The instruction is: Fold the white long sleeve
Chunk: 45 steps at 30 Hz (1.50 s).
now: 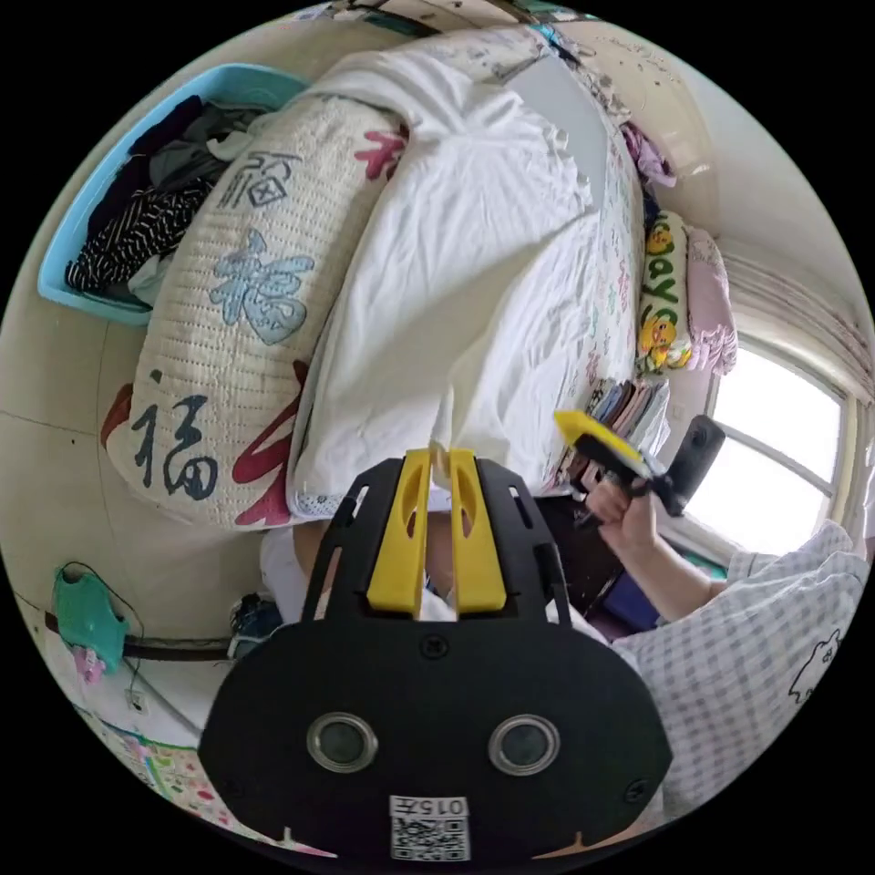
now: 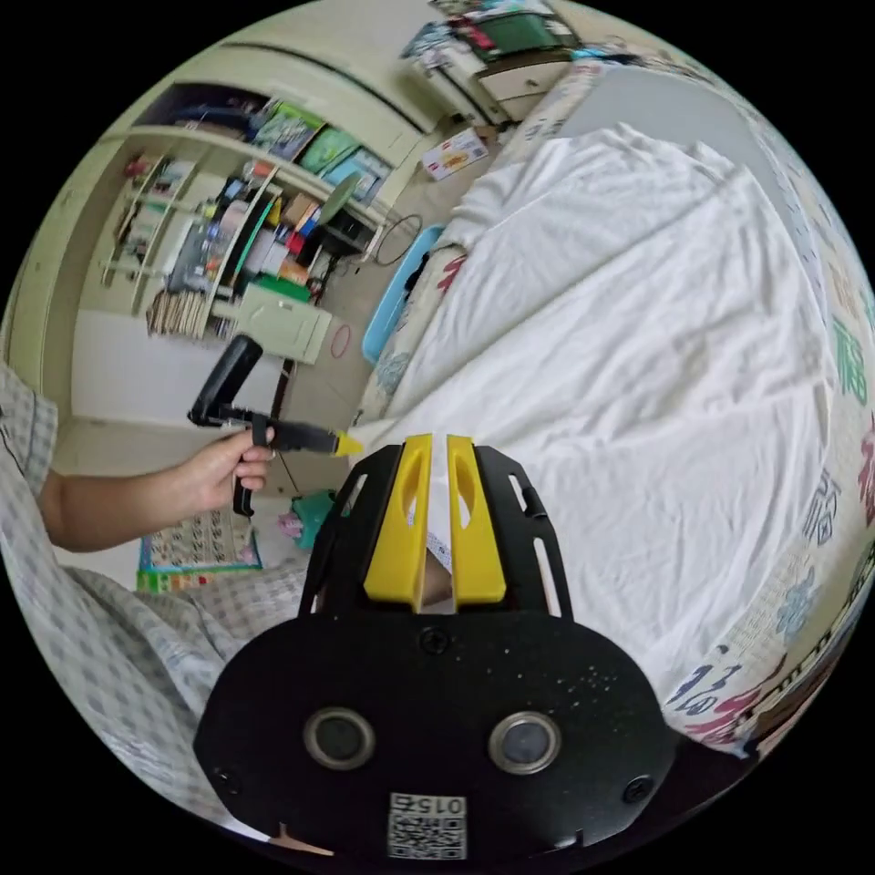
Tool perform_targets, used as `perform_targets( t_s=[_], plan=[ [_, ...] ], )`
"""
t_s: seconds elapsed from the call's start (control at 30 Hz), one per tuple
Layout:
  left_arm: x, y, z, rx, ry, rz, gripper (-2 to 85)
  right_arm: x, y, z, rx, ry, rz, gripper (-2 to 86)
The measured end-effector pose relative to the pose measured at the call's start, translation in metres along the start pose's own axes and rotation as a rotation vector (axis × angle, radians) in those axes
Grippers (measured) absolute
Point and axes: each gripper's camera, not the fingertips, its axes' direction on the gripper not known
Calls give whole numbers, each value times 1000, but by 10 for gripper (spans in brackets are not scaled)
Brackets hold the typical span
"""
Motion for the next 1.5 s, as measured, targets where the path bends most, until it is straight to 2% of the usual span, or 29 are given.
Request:
perform_targets(
  t_s=[0.1, 0.27, 0.37, 0.47, 0.6, 0.7, 0.83, 0.9, 1.13, 1.2, 1.23, 1.3, 1.4, 1.5],
  plan=[
    [5, -18, -10, -96, -152, 12, 53, 71, 15, -40, 110, -12, 224, 55],
    [89, -112, -40, 80, -233, 219, 77, 201, 45, -106, 360, 1, 514, 80],
    [161, -198, -22, 164, -151, 372, 86, 250, 46, -112, 447, -63, 597, 91],
    [219, -283, 9, 219, -36, 431, 88, 279, 43, -97, 443, -102, 655, 97],
    [272, -371, 58, 209, -61, 422, 94, 297, 47, -73, 450, -209, 716, 94],
    [286, -403, 89, 163, -68, 378, 89, 303, 59, -63, 494, -297, 764, 86],
    [307, -413, 109, 119, -133, 414, 60, 300, 79, -55, 545, -346, 830, 56],
    [319, -413, 115, 107, -169, 443, 15, 296, 83, -55, 564, -359, 825, 44],
    [347, -412, 108, 165, -262, 508, -2, 292, 96, -79, 659, -336, 916, -2],
    [342, -417, 108, 153, -292, 483, 0, 295, 98, -86, 677, -301, 964, -4],
    [340, -417, 108, 151, -291, 493, 2, 295, 100, -97, 682, -197, 994, -5],
    [337, -412, 97, 163, -263, 494, 8, 299, 103, -113, 705, -189, 997, -4],
    [332, -385, 66, 209, -205, 531, 20, 290, 101, -144, 711, -211, 905, 1],
    [310, -334, 25, 215, -162, 548, 36, 257, 85, -170, 600, -182, 741, 18]
  ],
)
